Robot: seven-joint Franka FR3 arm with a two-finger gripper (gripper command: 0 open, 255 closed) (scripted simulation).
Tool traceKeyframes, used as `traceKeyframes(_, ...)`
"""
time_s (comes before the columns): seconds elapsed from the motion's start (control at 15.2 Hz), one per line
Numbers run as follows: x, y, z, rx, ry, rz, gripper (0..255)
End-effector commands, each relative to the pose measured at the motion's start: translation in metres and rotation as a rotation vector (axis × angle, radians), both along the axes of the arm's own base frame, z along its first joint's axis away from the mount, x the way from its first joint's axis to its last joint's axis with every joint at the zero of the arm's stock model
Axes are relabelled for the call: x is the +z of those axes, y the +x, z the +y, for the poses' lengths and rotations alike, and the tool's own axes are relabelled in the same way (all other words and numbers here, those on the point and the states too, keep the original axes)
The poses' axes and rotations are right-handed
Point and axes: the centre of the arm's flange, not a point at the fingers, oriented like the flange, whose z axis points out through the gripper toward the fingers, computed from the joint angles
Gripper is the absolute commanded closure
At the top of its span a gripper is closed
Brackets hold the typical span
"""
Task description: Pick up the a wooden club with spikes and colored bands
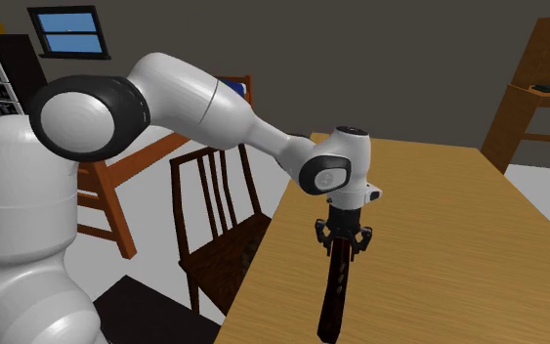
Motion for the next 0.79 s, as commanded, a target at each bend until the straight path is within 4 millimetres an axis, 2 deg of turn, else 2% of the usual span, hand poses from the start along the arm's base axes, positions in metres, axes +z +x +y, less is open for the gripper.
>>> traceKeyframes(0.0,0.010,0.000,0.000,0.000,0.000,0.000,255)
traceKeyframes(0.73,0.068,0.000,0.000,0.000,0.000,0.000,255)
